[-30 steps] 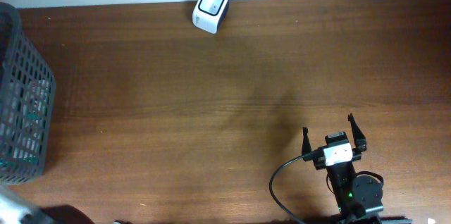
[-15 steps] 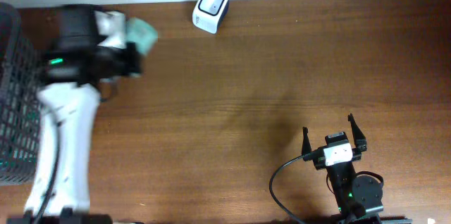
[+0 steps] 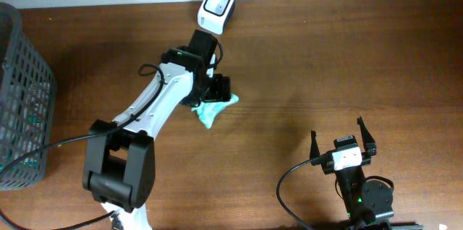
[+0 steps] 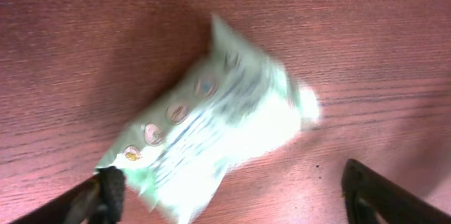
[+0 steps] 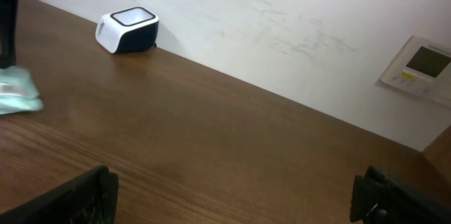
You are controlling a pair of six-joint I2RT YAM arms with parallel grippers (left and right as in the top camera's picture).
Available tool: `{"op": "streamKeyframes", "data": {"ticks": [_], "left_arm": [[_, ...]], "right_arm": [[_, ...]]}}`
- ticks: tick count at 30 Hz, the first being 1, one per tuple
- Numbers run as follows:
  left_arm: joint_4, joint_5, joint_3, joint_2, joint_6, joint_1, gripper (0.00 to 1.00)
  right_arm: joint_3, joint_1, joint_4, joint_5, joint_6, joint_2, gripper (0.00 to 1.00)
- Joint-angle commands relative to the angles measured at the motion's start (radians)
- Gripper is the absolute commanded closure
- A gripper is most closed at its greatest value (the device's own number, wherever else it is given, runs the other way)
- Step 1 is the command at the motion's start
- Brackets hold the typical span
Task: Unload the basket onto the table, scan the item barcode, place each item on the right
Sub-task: 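Swing the packet under the white scanner, then set it on the table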
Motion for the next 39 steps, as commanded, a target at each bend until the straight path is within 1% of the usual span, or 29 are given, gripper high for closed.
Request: {"op": "streamKeyframes", "data": {"ticks": [1,3,5,6,9,11,13,17,21,26,29,32,33,36,39], "left_arm": [[0.001,-0.008,0.034,0.0,-0.017,0.01,0.09],[-0.025,-0.006,0.093,-0.007,0.016,0.025,0.13],[-0.091,-0.009,0.195,-0.024,0.063,0.063,0.16],[-0.122,-0.01,0.245,-0.032,0.086,0.088,0.16],[-0.223,-0.092,0.385,-0.058,0.088,0.17,0.16],[-0.287,-0.159,0.483,-0.072,0.087,0.243,0.16],[-0.329,-0.18,0.57,-0.083,0.088,0.321,0.16],[-0.404,-0.196,0.726,-0.102,0.088,0.561,0.13],[-0.425,-0.196,0.75,-0.106,0.089,0.77,0.15],[-0.428,-0.241,0.75,-0.09,0.097,0.98,0.15],[-0.425,-0.241,0.75,-0.067,0.106,1.062,0.14],[-0.411,-0.241,0.75,-0.013,0.165,1.133,0.15],[-0.405,-0.24,0.75,0.01,0.165,1.149,0.15],[-0.374,-0.241,0.75,0.087,0.179,1.177,0.15],[-0.306,-0.279,0.75,0.161,0.186,1.187,0.1]], "right_arm": [[-0.005,0.006,-0.009,-0.002,-0.003,-0.003,0.01],[-0.005,0.006,-0.009,-0.002,-0.003,-0.003,0.01],[-0.005,0.006,-0.009,-0.002,-0.003,-0.003,0.01],[-0.005,0.006,-0.009,-0.002,-0.003,-0.003,0.01],[-0.005,0.006,-0.009,-0.002,-0.003,-0.003,0.01],[-0.005,0.006,-0.008,-0.002,-0.003,-0.003,0.01],[-0.005,0.006,-0.009,-0.002,-0.003,-0.003,0.01],[-0.005,0.006,-0.009,-0.002,-0.003,-0.003,0.01],[-0.005,0.006,-0.009,-0.002,-0.003,-0.003,0.01],[-0.005,0.006,-0.009,-0.002,-0.003,-0.003,0.01],[-0.005,0.006,-0.009,-0.002,-0.003,-0.003,0.01],[-0.005,0.006,-0.009,-0.002,-0.003,-0.003,0.01],[-0.005,0.006,-0.009,-0.002,-0.003,-0.003,0.01],[-0.005,0.006,-0.009,-0.002,-0.003,-0.003,0.01],[-0.005,0.006,-0.009,-0.002,-0.003,-0.003,0.01]]}}
